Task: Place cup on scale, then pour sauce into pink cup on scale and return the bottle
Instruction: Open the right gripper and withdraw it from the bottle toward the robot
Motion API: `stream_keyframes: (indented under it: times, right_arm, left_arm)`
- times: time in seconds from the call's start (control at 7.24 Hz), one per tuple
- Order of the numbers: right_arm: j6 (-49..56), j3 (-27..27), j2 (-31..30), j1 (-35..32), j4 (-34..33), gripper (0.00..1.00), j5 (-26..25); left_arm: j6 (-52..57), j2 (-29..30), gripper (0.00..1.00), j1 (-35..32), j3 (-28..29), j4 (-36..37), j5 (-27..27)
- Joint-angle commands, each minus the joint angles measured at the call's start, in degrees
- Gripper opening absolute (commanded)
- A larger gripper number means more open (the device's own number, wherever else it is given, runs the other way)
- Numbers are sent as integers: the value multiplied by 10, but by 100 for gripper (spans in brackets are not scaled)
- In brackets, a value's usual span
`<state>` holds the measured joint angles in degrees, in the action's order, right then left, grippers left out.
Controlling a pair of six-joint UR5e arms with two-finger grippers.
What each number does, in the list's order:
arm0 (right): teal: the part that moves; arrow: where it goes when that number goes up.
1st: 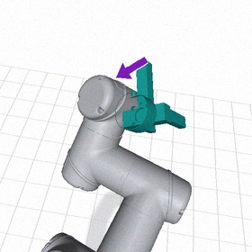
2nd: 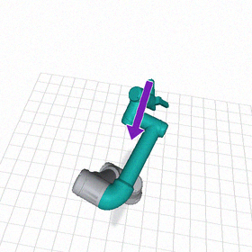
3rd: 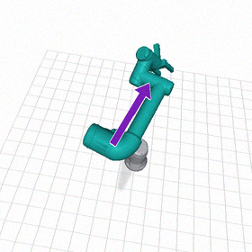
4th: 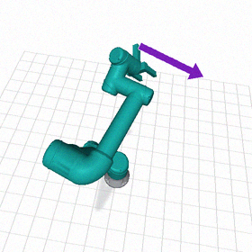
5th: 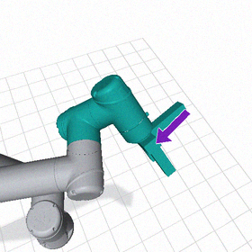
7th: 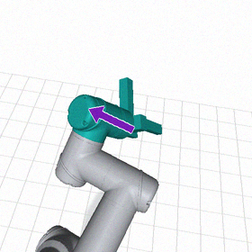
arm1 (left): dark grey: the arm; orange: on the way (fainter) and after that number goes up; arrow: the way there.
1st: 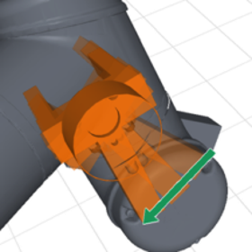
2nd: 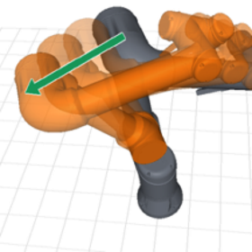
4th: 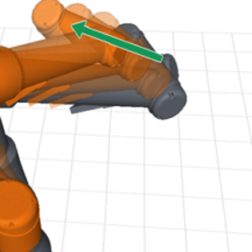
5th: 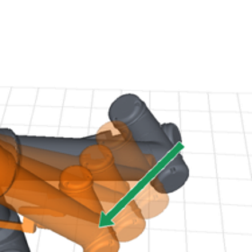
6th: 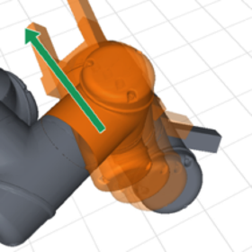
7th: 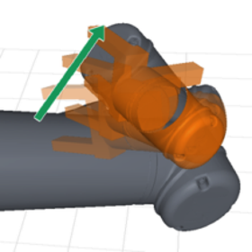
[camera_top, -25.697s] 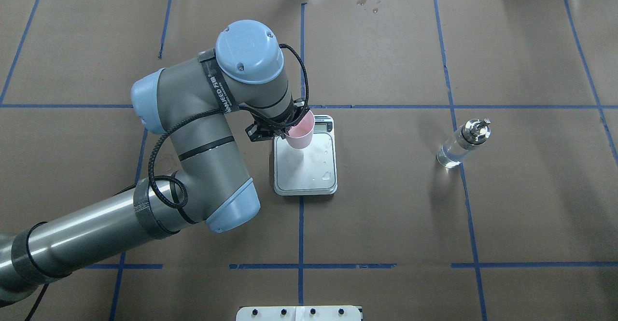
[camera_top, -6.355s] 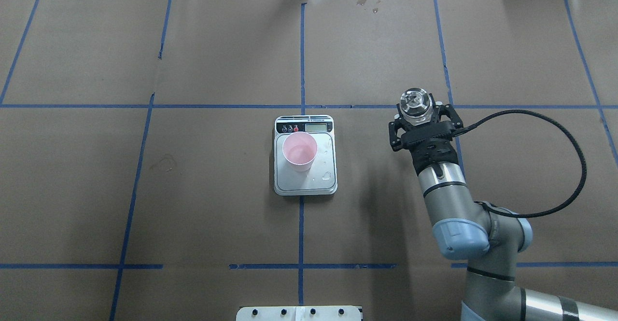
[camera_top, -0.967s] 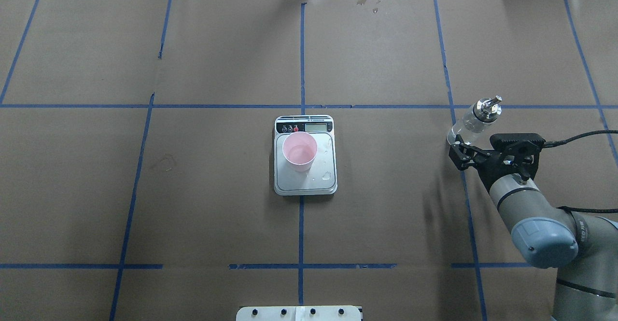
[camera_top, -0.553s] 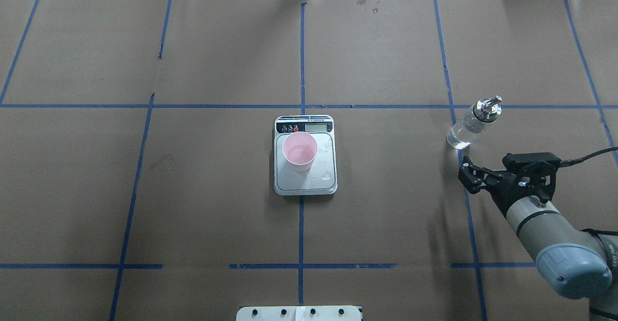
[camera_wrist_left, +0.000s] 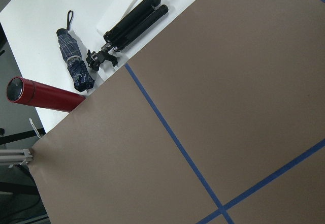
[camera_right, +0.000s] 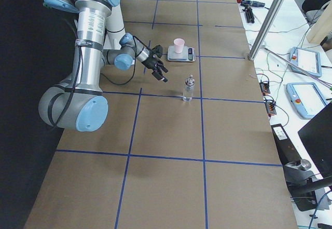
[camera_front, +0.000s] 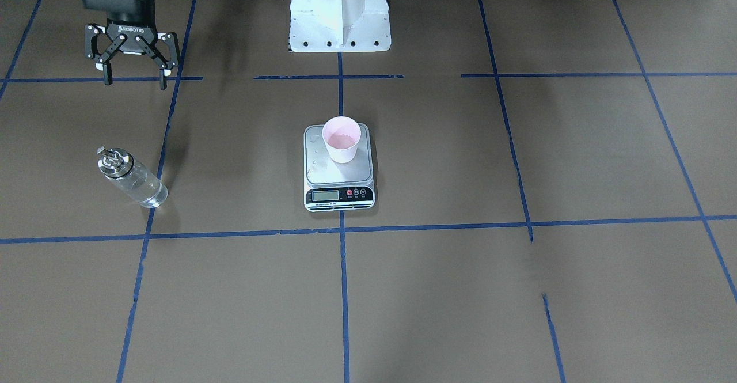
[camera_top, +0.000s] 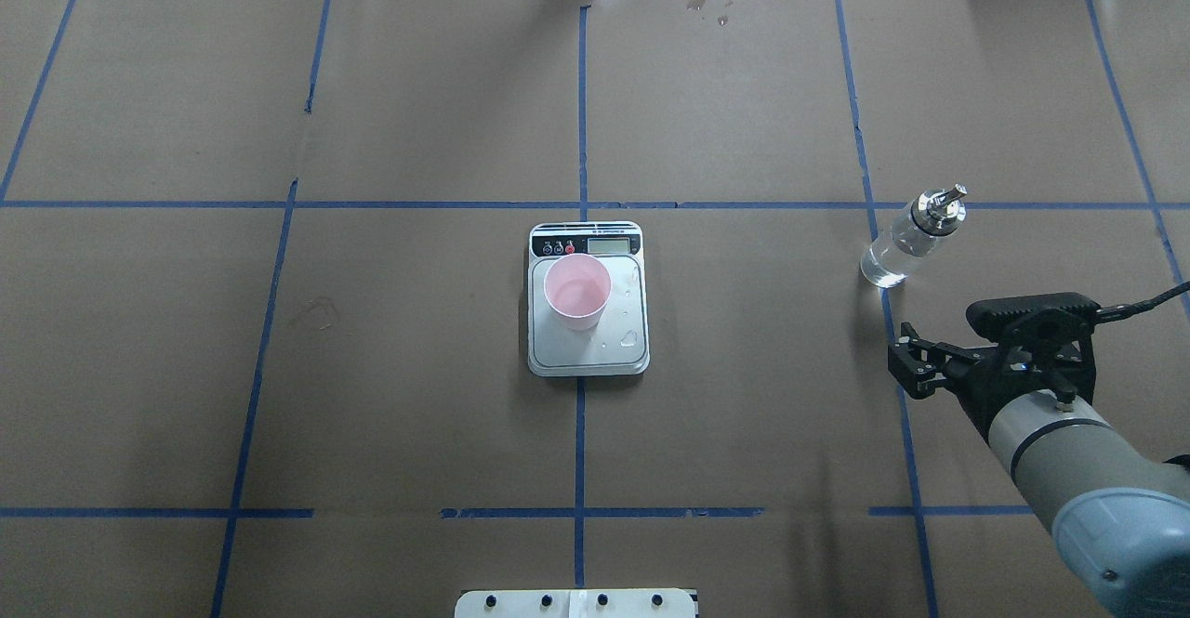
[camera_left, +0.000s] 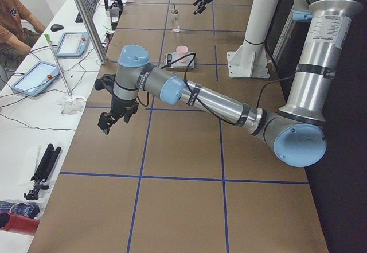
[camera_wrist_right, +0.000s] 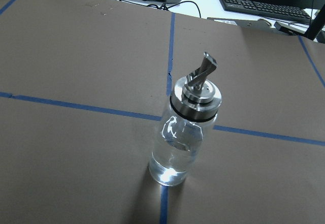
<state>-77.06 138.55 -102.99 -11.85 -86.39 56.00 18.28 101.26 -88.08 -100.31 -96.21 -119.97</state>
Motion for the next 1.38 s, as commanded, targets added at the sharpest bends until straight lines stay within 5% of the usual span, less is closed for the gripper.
stream_keyframes:
  times: [0.0, 0.41, 0.83, 1.24]
  right_arm:
    - [24, 22, 23, -55, -35, 100, 98]
    - [243, 4, 126, -278, -107, 100, 324]
    - [586, -138, 145, -588, -104, 100, 661]
    - [825, -272, 122, -719, -104, 100, 781]
  left_arm:
    - [0, 0, 100, -1, -2, 0, 0]
    - [0, 0, 100, -1, -4, 0, 0]
    - [0, 0, 100, -2, -4, 0, -9]
    - [3, -4, 100, -12, 13, 30, -20]
